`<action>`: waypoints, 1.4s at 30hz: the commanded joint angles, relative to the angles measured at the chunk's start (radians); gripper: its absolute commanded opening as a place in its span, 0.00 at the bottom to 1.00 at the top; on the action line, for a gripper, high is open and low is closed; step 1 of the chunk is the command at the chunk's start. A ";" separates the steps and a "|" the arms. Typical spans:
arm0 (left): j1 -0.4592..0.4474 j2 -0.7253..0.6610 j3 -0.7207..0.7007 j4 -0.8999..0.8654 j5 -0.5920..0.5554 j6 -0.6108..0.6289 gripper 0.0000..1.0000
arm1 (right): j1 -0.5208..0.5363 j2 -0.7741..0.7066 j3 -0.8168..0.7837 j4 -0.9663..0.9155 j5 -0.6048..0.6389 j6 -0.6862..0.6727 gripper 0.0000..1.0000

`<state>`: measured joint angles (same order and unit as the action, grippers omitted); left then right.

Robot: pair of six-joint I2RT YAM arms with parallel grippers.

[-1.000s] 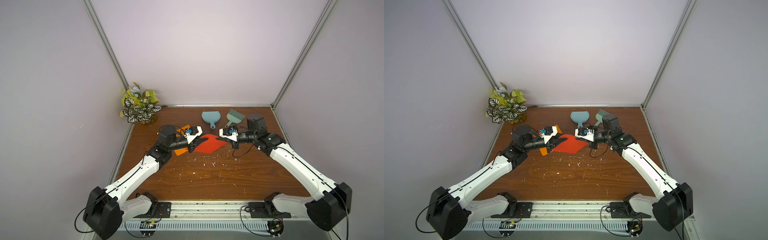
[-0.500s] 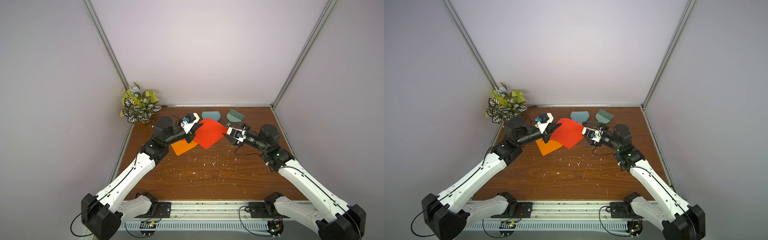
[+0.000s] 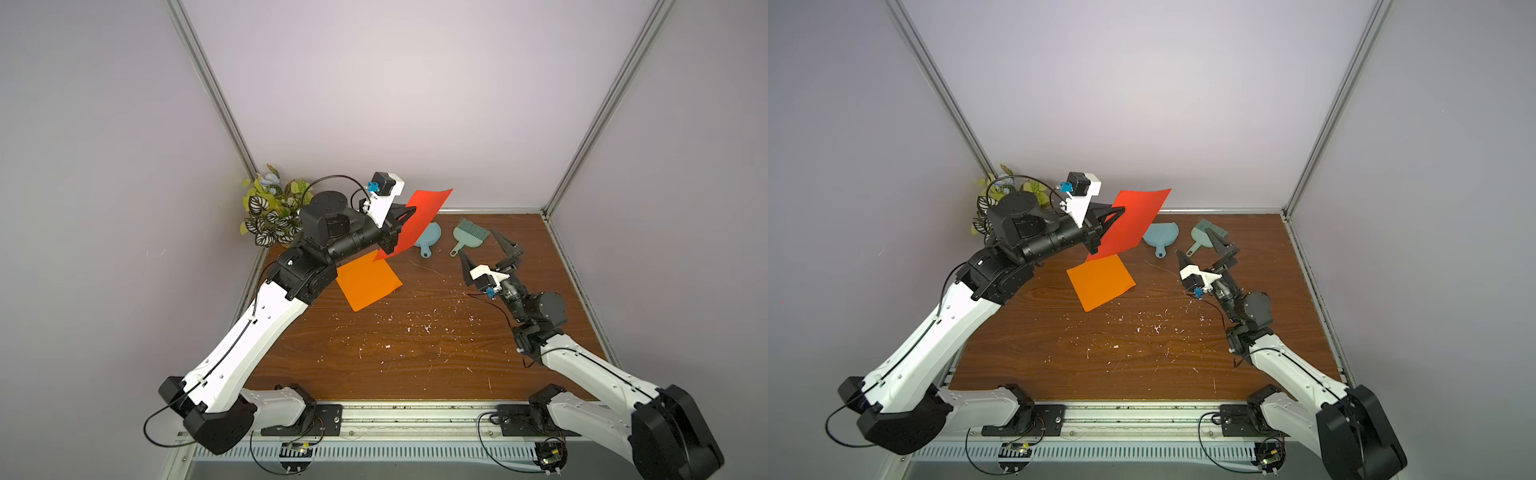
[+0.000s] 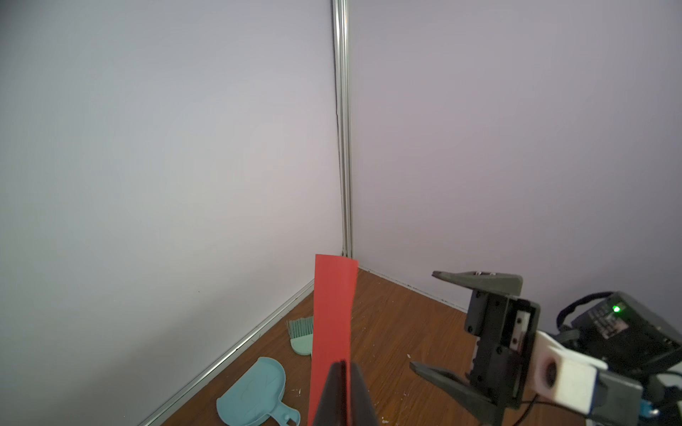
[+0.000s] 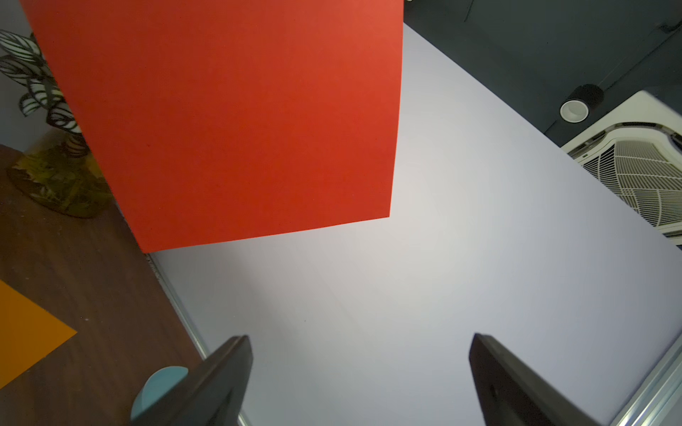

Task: Fold the square paper diagonally
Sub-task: Fold the paper at the center of the board.

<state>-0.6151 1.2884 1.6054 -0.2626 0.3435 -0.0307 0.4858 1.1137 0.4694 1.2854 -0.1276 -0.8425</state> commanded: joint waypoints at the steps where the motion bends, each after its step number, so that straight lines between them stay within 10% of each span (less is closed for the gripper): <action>1: -0.009 0.000 0.060 -0.061 0.015 -0.094 0.01 | 0.021 0.089 0.008 0.387 0.044 -0.028 0.99; 23: -0.008 0.042 0.112 -0.079 0.055 -0.217 0.00 | 0.096 0.373 0.217 0.548 -0.042 -0.053 0.99; 42: -0.007 0.063 0.126 -0.168 -0.010 -0.125 0.01 | 0.115 0.201 0.206 0.017 -0.142 -0.237 0.88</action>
<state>-0.6151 1.3464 1.7058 -0.4377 0.3244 -0.1604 0.5919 1.3170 0.6540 1.3518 -0.2680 -1.0290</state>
